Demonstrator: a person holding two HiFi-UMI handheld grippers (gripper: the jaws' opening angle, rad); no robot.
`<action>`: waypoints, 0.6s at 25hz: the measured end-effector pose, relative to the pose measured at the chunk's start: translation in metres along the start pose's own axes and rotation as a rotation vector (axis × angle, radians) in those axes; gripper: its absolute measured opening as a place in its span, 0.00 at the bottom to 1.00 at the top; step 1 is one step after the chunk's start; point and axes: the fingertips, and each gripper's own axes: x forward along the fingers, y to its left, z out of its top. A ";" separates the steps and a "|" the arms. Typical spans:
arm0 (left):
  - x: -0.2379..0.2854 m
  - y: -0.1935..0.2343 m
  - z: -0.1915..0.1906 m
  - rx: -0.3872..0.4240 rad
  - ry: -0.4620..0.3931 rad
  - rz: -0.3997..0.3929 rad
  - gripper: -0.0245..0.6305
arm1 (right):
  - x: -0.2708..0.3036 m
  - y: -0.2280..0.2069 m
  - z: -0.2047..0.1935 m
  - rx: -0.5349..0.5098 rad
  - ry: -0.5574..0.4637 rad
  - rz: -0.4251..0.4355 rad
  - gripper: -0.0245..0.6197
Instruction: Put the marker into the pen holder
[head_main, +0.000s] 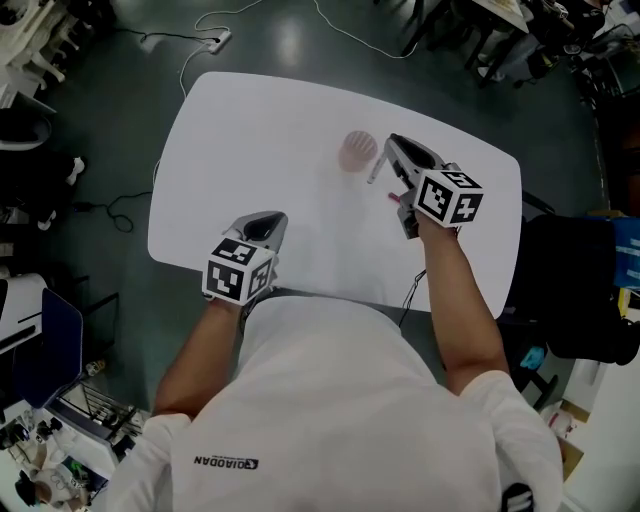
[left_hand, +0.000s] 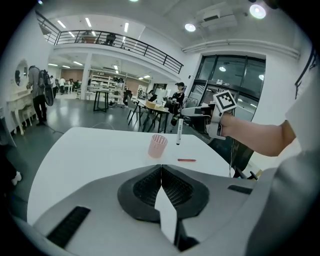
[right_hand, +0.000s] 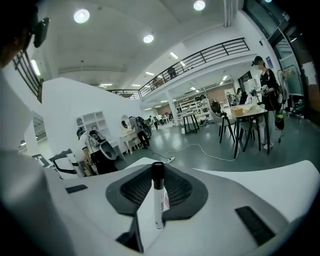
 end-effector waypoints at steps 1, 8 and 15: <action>-0.002 0.000 0.000 -0.003 -0.003 0.003 0.08 | 0.004 -0.001 0.005 -0.004 -0.007 -0.005 0.18; -0.012 0.010 -0.002 -0.025 -0.015 0.028 0.08 | 0.042 -0.018 0.020 -0.081 -0.035 -0.065 0.18; -0.021 0.019 -0.023 -0.050 0.020 0.031 0.08 | 0.083 -0.041 -0.028 -0.068 0.052 -0.124 0.18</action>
